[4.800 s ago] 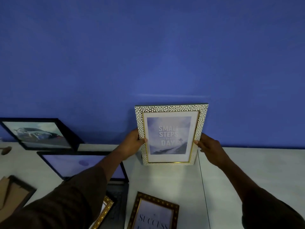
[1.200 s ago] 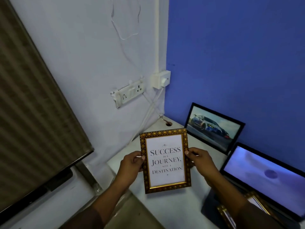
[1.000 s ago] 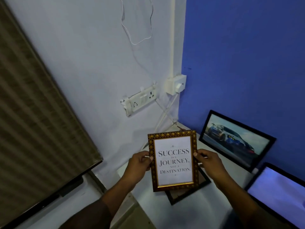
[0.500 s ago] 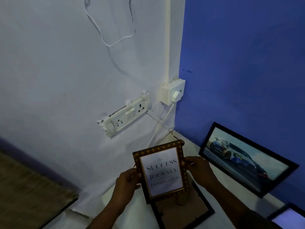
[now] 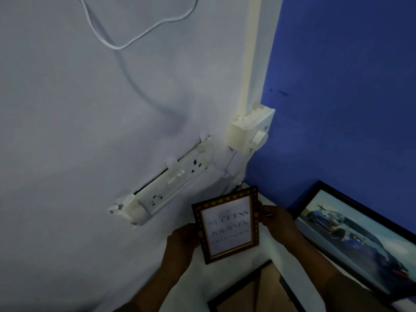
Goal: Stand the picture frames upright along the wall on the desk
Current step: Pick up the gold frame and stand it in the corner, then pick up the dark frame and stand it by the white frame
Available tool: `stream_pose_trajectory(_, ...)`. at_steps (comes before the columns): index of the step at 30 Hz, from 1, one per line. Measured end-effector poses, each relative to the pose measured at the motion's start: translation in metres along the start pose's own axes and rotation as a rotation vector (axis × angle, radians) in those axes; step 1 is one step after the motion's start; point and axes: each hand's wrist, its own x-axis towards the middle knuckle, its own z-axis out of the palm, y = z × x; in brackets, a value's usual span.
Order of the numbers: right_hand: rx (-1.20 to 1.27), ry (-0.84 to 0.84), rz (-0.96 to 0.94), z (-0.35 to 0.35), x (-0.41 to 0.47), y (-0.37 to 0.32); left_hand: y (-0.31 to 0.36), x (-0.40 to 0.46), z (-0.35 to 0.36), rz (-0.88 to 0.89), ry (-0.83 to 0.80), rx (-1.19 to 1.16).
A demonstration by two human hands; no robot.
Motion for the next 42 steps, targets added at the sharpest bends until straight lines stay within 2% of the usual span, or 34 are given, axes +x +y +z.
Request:
stream_pose_trajectory(5, -0.114, -0.037, 0.04, 0.021, 0.038, 0.003, -0.017, 0.024, 0.001, -0.069, 0.045, 0.05)
stream_pose_trajectory(13, -0.108, -0.019, 0.061, 0.031, 0.054, 0.001, -0.02, 0.022, -0.001, -0.005, 0.084, 0.165)
stream_pose_trajectory(17, -0.055, -0.004, 0.074, 0.03, 0.042, -0.001, -0.02, 0.022, -0.001, 0.011, 0.081, 0.218)
stream_pose_trajectory(27, 0.146, 0.135, 0.183, 0.023, -0.036, 0.034, -0.043, -0.011, -0.006, -0.148, 0.067, 0.345)
stream_pose_trajectory(31, 0.181, 0.207, 0.251, 0.022, -0.081, 0.062, -0.052, -0.039, 0.008, -0.212, -0.049, 0.32)
stream_pose_trajectory(37, 0.091, 0.294, 0.402, 0.032, -0.152, 0.109, -0.071, -0.069, 0.045, -0.245, -0.295, 0.429)
stream_pose_trajectory(42, -0.043, 0.255, 0.455, 0.061, -0.205, 0.132, -0.076, -0.079, 0.065, -0.198, -0.405, 0.55)
